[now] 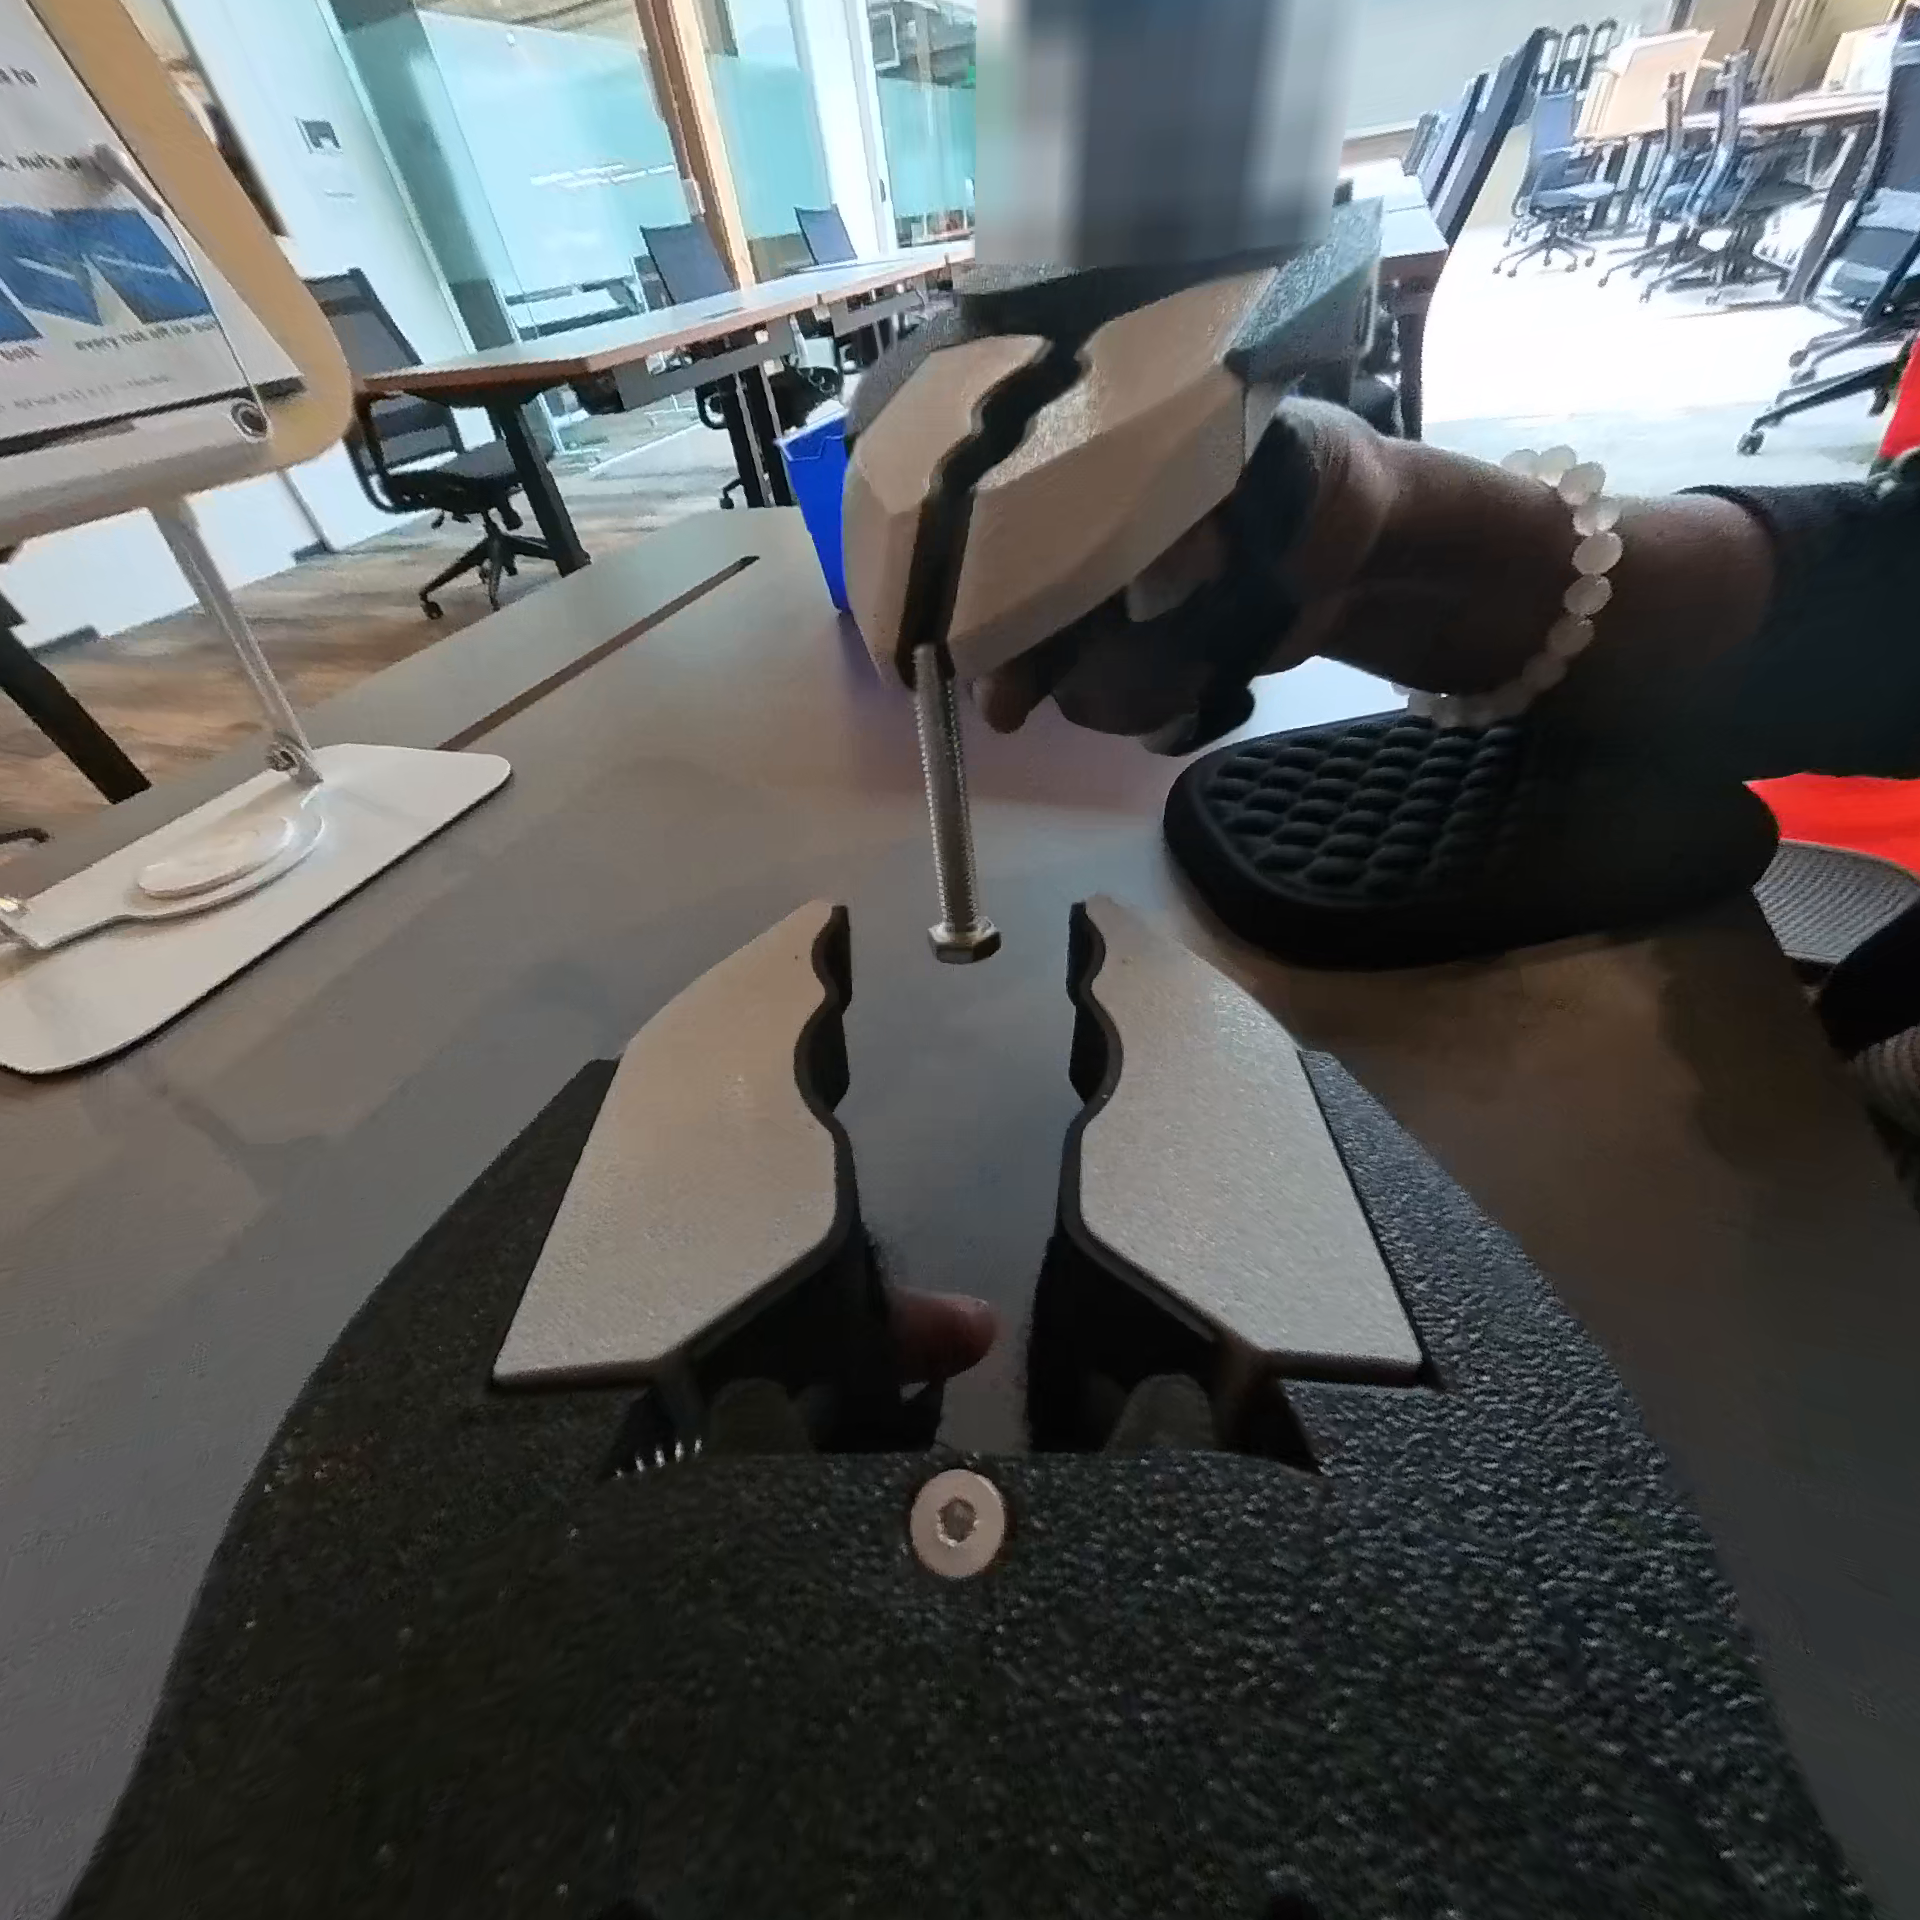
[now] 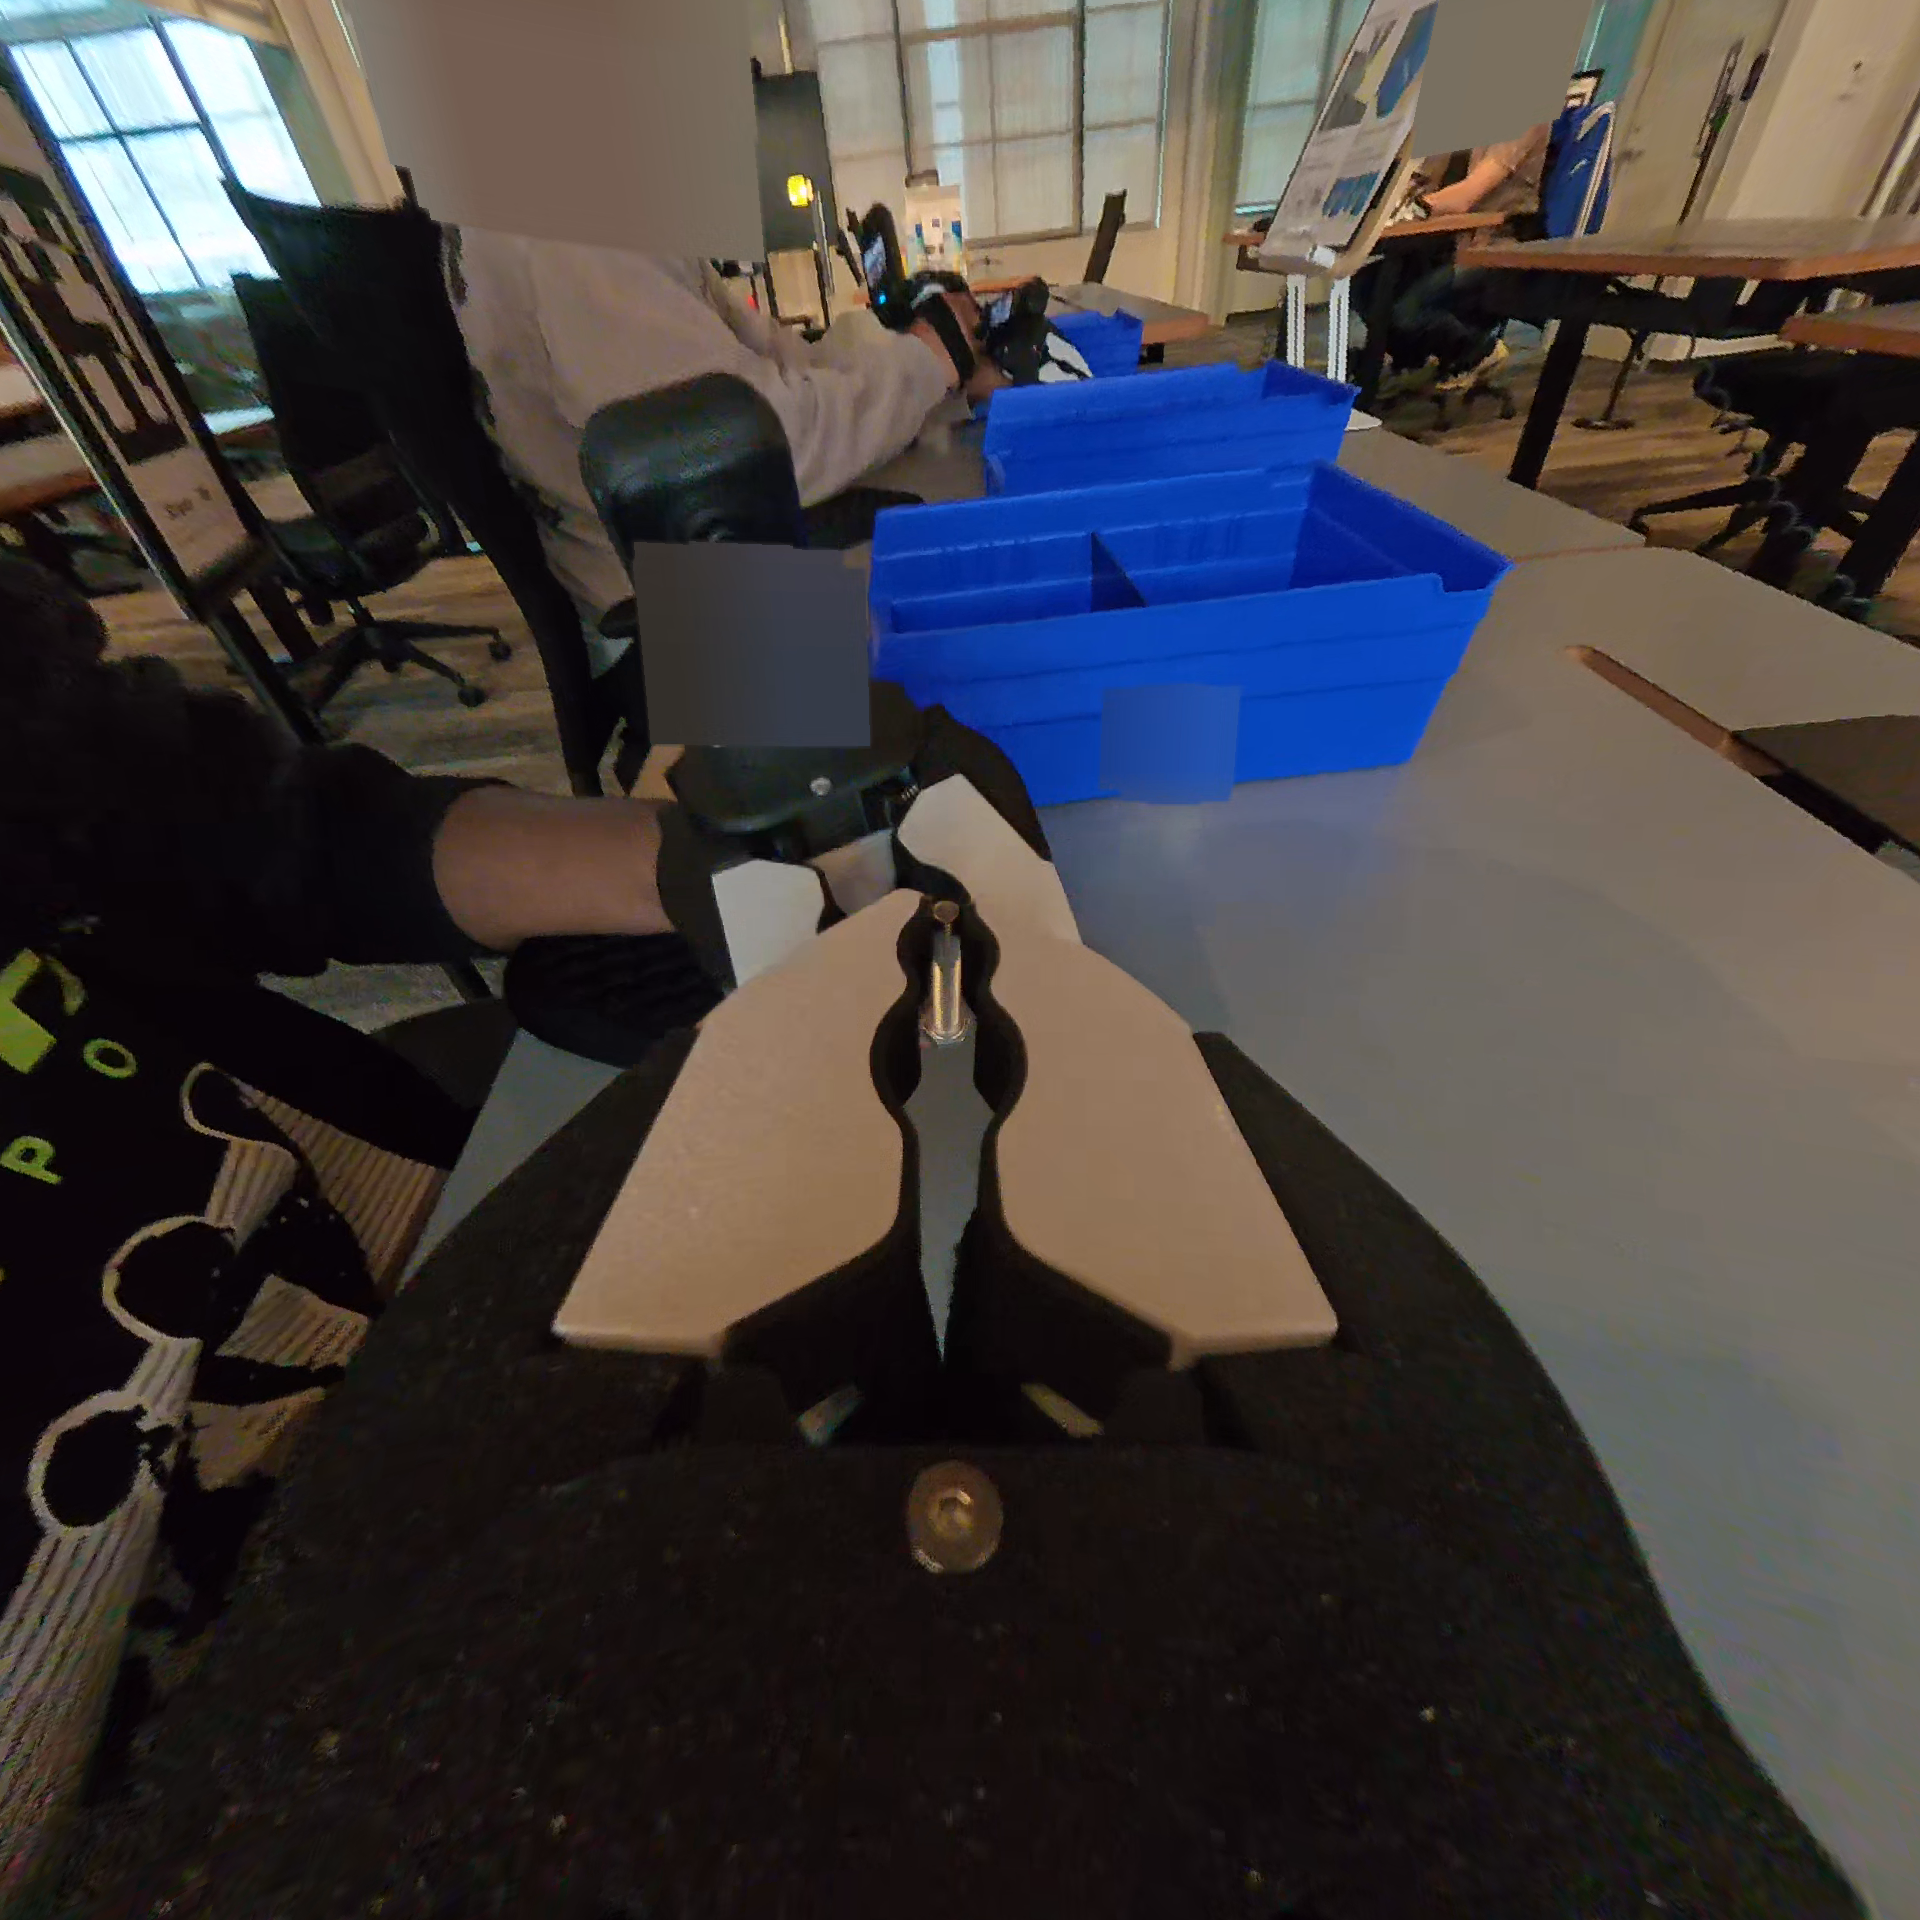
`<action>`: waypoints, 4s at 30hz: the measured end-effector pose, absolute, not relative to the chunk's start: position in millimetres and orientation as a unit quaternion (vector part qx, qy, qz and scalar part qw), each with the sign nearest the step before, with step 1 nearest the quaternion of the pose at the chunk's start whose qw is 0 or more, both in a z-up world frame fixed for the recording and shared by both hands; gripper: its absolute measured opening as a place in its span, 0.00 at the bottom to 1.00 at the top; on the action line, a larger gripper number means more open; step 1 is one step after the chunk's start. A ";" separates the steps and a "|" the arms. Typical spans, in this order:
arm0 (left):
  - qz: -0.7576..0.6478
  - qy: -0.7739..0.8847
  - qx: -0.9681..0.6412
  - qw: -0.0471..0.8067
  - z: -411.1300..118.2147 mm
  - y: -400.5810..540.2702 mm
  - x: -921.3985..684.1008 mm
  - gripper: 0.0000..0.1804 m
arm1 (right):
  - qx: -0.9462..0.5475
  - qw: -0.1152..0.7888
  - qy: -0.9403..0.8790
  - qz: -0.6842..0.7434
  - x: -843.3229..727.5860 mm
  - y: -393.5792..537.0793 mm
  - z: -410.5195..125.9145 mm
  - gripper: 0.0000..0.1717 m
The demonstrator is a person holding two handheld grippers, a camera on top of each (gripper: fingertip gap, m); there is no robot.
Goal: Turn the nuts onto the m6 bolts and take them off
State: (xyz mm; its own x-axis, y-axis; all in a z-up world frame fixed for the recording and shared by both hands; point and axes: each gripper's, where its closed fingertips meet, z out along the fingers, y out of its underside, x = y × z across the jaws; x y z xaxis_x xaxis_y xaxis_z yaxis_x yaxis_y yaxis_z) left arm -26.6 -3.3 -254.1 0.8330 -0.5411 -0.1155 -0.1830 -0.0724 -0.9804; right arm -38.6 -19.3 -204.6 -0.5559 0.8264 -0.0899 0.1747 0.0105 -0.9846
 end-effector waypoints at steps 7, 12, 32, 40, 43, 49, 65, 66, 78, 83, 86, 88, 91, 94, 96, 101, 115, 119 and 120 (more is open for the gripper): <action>-0.140 0.255 -0.709 0.642 -252.5 -3.4 -25.4 0.17 | -0.382 0.268 -0.642 0.608 -39.4 -21.0 -202.9 0.02; -0.137 0.264 -0.713 0.635 -255.3 -3.4 -23.0 0.14 | -0.373 0.275 -0.650 0.603 -39.8 -27.9 -202.7 0.02; -0.154 0.276 -0.711 0.628 -255.4 -7.1 -16.3 0.01 | -0.356 0.280 -0.673 0.584 -37.2 -32.9 -204.9 0.03; -0.161 0.287 -0.700 0.634 -254.8 -9.2 -12.6 0.02 | -0.322 0.278 -0.730 0.534 -51.4 -19.8 -159.6 0.22; -0.165 0.293 -0.698 0.632 -255.5 -10.2 -10.5 0.02 | -0.280 0.242 -0.795 0.481 -91.9 -29.6 -131.3 0.24; -0.167 0.290 -0.695 0.636 -254.4 -10.6 -11.5 0.02 | -0.100 0.111 -0.913 0.380 -198.6 -104.1 -131.8 0.17; -0.174 0.280 -0.701 0.633 -254.9 -8.8 -13.8 0.02 | 0.285 0.031 -0.957 -0.051 -340.7 -152.5 -318.2 0.17; -0.173 0.280 -0.701 0.632 -255.1 -8.8 -13.7 0.02 | 0.292 0.032 -0.954 -0.067 -343.2 -150.8 -323.4 0.17; -0.169 0.284 -0.704 0.629 -256.7 -8.6 -13.0 0.02 | 0.347 0.049 -0.921 -0.172 -358.8 -142.4 -339.3 0.13; -0.170 0.285 -0.703 0.629 -256.5 -8.7 -12.6 0.02 | 0.358 0.050 -0.914 -0.183 -357.3 -145.3 -342.4 0.13; -0.170 0.285 -0.703 0.629 -256.5 -8.9 -12.7 0.02 | 0.364 0.054 -0.907 -0.207 -359.5 -141.0 -345.6 0.14; -0.169 0.285 -0.703 0.629 -256.3 -9.0 -12.8 0.02 | 0.369 0.058 -0.902 -0.216 -359.8 -140.5 -346.1 0.14; -0.170 0.285 -0.703 0.630 -256.2 -9.1 -12.8 0.02 | 0.379 0.070 -0.897 -0.216 -361.3 -141.9 -346.8 0.11; -0.169 0.285 -0.703 0.630 -256.2 -9.1 -12.7 0.02 | 0.384 0.074 -0.896 -0.211 -360.7 -142.5 -347.5 0.06; -0.169 0.285 -0.703 0.629 -256.4 -9.0 -12.8 0.02 | 0.384 0.076 -0.896 -0.208 -360.8 -142.6 -347.4 0.06; -0.172 0.285 -0.704 0.628 -256.6 -8.8 -12.8 0.02 | 0.339 0.087 -0.931 -0.109 -350.6 -168.0 -323.4 0.06; -0.180 0.273 -0.701 0.633 -254.0 -8.5 -15.6 0.02 | 0.180 0.095 -0.970 0.136 -206.0 -137.5 -145.2 0.05; -0.189 0.261 -0.700 0.637 -252.0 -7.9 -18.5 0.02 | 0.127 0.107 -0.983 0.081 -133.9 -87.4 -131.8 0.05; -0.194 0.256 -0.699 0.639 -250.9 -7.8 -19.9 0.02 | 0.112 0.103 -0.986 0.068 -114.7 -75.8 -132.2 0.05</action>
State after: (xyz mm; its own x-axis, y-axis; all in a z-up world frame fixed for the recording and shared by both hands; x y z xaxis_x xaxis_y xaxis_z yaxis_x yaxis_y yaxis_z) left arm -19.9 -7.8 -250.9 0.7943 -0.6050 -0.0556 -0.1100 -0.0532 -0.9925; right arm -114.7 -75.8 -132.2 -0.9536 -0.2067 0.2191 -0.2347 0.9658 -0.1103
